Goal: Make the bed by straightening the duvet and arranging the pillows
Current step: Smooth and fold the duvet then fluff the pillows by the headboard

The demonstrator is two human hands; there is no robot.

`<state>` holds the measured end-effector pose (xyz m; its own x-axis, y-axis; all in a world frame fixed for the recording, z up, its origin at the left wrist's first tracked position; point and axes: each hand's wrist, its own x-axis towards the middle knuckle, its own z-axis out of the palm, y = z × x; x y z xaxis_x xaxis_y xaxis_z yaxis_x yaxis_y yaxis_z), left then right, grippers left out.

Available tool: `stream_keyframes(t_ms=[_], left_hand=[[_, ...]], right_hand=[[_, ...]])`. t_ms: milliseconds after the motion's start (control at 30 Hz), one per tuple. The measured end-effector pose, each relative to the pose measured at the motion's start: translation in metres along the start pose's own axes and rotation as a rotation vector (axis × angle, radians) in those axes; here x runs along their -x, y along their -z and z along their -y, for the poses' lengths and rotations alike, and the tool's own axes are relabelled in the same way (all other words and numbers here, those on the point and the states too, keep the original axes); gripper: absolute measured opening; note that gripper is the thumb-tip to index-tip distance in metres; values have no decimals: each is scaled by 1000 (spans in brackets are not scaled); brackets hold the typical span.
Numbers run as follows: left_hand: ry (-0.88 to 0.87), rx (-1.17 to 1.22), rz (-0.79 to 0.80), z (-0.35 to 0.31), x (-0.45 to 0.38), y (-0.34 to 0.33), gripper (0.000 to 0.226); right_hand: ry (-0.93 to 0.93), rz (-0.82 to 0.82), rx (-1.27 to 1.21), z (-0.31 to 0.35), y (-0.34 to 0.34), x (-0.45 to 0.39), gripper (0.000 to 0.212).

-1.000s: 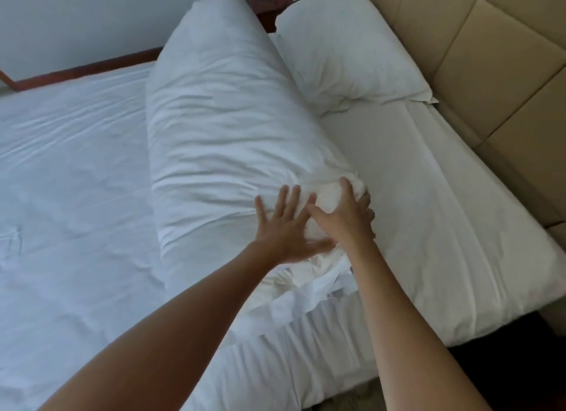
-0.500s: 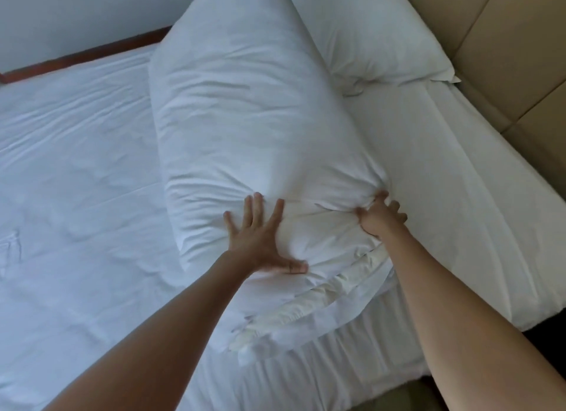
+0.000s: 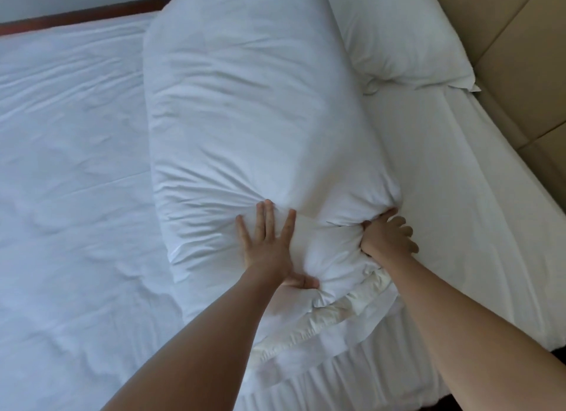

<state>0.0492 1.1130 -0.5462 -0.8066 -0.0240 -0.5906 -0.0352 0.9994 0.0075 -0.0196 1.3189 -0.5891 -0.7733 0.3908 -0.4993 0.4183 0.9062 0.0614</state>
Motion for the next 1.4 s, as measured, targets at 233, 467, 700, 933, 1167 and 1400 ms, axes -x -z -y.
stream_keyframes(t_ms=[233,467,700,933,1167,1400], left_hand=[[-19,4,-24,0,-11,-10,151],[-211,269,-354,29,15,-8,120],[411,878,-418,99,74,-57,131],[678,1271,-142,115,59,-64,149],[713,1468,-195,113,62,-66,148],[842,1371,-296,81,74,-43,120]], right_hand=[[-19,-47,-12,-6,-7,0,72],[-44,-107,-214,-15,-3,5,80],[-157,-60,-443,-23,-14,18,103],[-176,181,-665,-38,13,14,119],[-80,198,-686,-47,28,15,84],[29,302,-1043,-77,12,-25,65]])
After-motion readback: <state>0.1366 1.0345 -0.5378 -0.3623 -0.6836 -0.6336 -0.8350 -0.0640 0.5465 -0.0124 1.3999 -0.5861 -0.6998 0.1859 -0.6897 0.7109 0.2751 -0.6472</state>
